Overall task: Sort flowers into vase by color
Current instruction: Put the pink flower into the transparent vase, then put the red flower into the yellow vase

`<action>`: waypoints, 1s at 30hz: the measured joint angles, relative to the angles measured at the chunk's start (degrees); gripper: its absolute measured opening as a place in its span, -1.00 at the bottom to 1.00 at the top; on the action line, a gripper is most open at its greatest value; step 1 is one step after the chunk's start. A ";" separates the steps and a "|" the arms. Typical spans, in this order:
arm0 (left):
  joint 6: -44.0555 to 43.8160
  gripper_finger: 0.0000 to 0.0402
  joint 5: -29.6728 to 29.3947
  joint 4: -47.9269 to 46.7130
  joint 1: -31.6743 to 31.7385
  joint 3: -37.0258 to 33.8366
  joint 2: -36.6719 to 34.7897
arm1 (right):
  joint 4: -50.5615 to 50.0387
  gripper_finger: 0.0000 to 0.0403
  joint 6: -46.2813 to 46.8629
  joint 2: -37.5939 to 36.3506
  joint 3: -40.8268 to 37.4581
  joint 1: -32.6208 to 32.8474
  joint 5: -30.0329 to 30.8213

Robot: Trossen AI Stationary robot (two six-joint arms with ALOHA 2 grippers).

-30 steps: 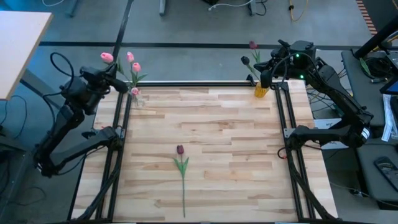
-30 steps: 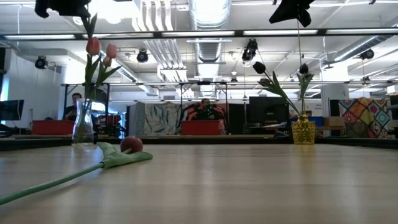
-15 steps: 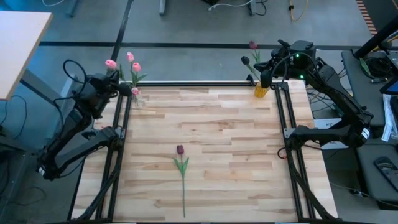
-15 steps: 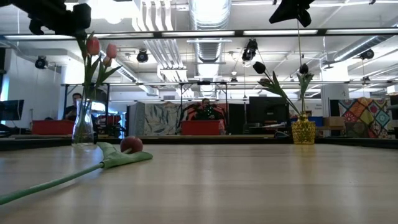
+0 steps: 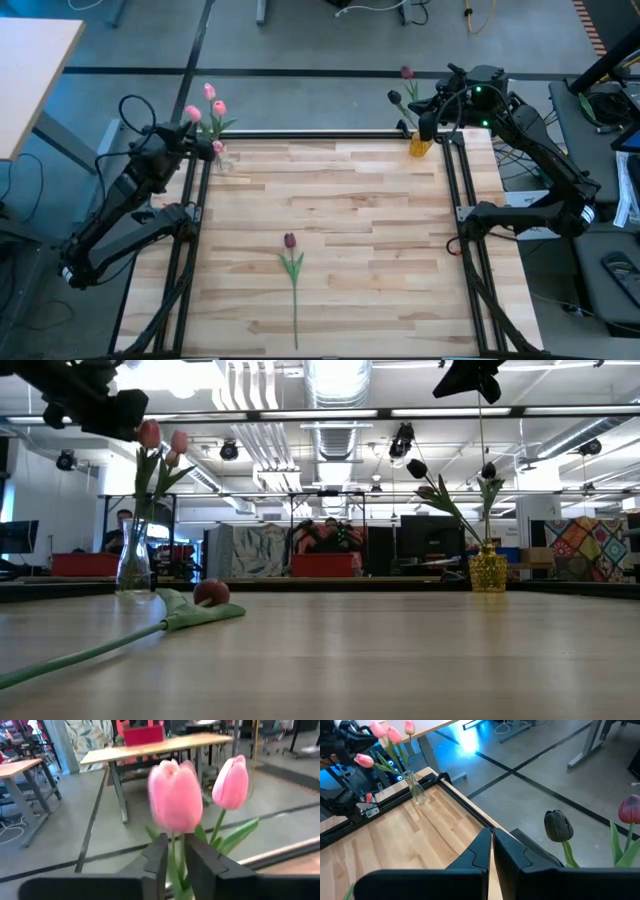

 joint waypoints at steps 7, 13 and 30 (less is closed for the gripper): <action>0.02 -0.46 0.04 -12.83 0.00 5.67 1.09 | 0.00 -0.94 0.00 0.00 0.00 0.00 0.02; -1.73 -0.29 2.43 -22.11 -0.02 13.49 2.04 | -0.02 -0.94 -0.13 0.02 0.00 0.00 0.02; -7.20 -0.55 13.16 -32.10 -6.99 27.83 14.13 | -0.50 -0.94 -4.01 0.02 0.00 0.00 -2.73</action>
